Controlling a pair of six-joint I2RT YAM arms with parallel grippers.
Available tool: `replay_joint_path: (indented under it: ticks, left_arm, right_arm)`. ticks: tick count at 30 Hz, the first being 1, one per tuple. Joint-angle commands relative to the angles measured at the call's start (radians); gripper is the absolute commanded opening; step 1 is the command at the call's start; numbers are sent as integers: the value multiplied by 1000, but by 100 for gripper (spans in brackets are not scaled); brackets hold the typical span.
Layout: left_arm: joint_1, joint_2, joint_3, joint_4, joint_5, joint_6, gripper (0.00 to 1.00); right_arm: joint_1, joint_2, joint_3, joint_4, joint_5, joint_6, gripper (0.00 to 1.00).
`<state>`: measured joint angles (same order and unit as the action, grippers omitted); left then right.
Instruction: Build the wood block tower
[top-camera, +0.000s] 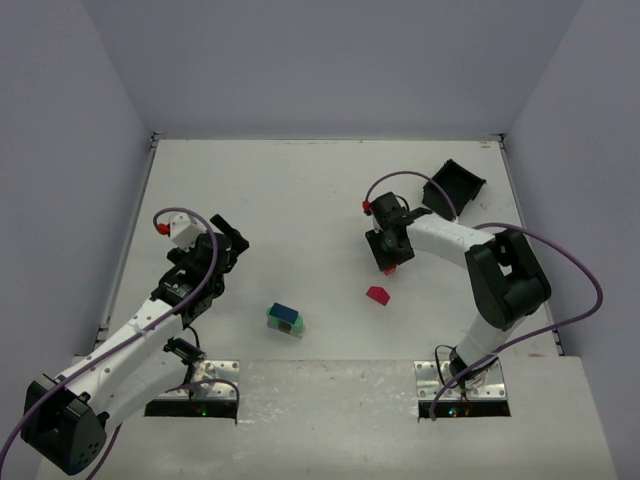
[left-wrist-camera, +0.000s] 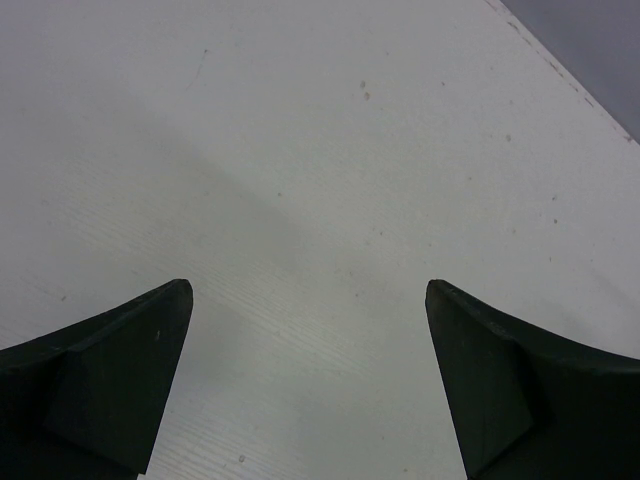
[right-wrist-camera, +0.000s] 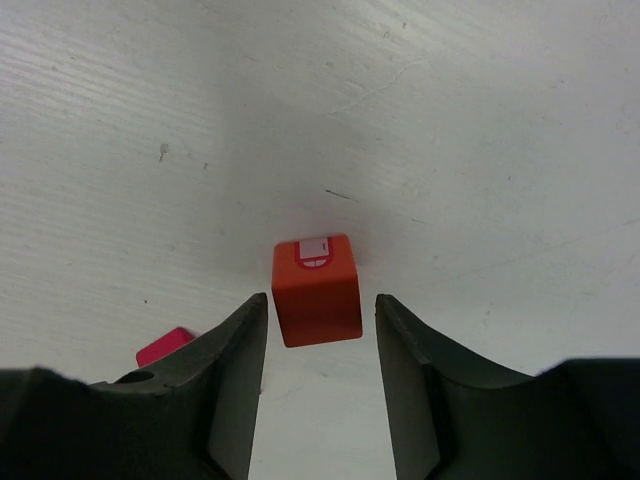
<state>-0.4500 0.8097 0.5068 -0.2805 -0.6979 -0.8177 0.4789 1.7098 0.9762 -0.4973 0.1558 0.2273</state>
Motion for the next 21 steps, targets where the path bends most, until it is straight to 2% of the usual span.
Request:
replay_joint_path:
  ticks: [1,9,13,19,21]
  left_arm:
    - [8,-9,24,38,-5,5,100]
    - [8,-9,24,37,-1,5,100]
    - [8,-9,26,37,3,5,100]
    - [8,-9,25,40,9,8,100]
    - [8,-9,26,38,13,9,100]
  right_arm:
    - [-7,5,-5,30,10,20,42]
    - [-6,-51,3,34,-12,12,14]
    - [34,-155,19,29,-63,-23,12]
    - [267,-238,100,-2,-50,-116,14]
    - [365,-234,151,-31,14,-121,14]
